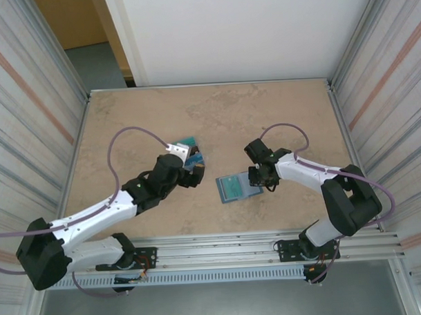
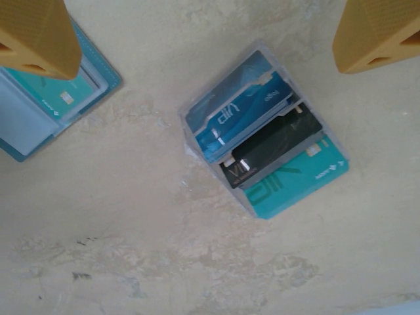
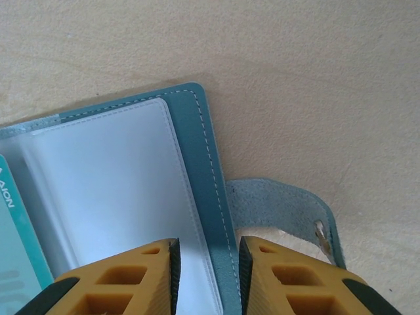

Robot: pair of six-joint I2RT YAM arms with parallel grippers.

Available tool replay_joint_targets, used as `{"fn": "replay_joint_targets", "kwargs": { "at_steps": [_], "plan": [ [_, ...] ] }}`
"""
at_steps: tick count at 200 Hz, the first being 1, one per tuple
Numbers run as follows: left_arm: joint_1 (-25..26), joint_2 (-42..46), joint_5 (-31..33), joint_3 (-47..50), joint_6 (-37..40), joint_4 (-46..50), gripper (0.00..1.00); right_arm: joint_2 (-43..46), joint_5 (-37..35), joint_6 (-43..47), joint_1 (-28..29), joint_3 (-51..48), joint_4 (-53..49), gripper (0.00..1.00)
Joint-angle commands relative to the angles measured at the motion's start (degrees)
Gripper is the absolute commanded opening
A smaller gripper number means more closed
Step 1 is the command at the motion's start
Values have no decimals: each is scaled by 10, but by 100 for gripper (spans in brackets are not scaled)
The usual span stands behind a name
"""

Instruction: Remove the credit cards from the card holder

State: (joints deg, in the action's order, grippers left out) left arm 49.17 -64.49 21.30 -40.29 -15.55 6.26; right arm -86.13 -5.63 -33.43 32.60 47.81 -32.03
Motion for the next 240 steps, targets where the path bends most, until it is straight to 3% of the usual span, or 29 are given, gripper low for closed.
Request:
{"fn": "replay_joint_targets", "kwargs": {
  "at_steps": [1, 67, 108, 153, 240],
  "plan": [
    [14, -15, 13, -18, -22, -38, 99, 28, -8, 11, -2, 0, -18, 31],
    [39, -80, -14, -13, -66, -86, 99, 150, -10, 13, -19, 20, -73, 35],
    [54, -124, -22, -17, -95, -115, 99, 205, 66, 19, -29, 17, -60, 39],
    [70, -184, -15, -36, -125, -111, 99, 171, 174, 26, -29, 5, -14, 36],
    [73, -280, -35, -55, -138, -108, 99, 54, 252, 34, -30, -22, 69, 27]
  ]
}}
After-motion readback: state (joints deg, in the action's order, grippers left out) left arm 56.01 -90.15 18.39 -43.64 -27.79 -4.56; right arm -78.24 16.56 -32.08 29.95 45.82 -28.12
